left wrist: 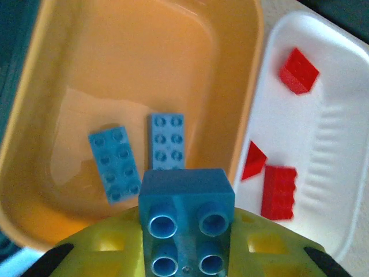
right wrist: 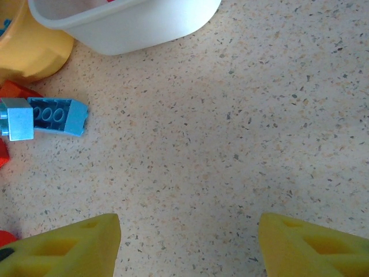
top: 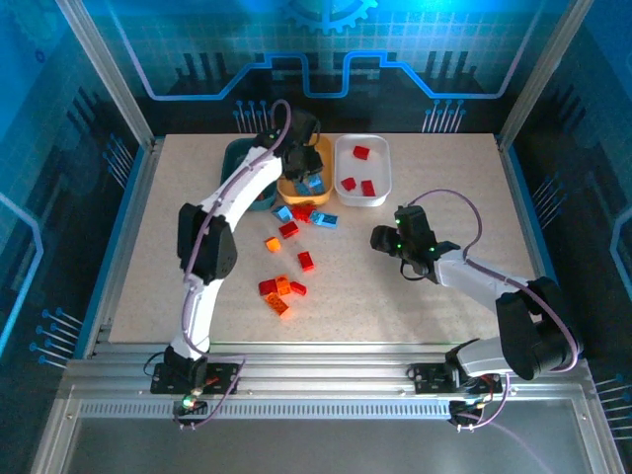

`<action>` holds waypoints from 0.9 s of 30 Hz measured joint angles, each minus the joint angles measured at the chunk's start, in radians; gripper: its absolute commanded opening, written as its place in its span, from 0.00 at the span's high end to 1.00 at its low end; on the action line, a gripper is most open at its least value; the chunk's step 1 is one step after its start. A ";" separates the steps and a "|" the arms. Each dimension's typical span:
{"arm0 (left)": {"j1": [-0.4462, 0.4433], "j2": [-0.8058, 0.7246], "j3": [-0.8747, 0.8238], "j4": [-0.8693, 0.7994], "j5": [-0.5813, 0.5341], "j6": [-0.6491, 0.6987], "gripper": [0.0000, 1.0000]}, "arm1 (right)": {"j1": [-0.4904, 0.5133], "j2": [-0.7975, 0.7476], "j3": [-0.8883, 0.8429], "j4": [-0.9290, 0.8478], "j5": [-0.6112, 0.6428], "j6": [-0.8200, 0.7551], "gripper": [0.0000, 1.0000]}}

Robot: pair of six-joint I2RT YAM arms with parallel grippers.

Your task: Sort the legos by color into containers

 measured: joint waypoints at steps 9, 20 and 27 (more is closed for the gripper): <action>0.030 0.043 -0.010 -0.066 0.013 0.003 0.82 | 0.005 0.000 0.000 0.000 0.006 -0.010 0.36; 0.047 0.026 -0.013 -0.020 0.069 0.056 0.13 | 0.015 0.001 0.000 0.000 0.006 -0.014 0.34; 0.048 -0.193 -0.284 0.161 0.115 0.095 0.01 | 0.044 0.018 0.019 0.000 0.006 -0.039 0.33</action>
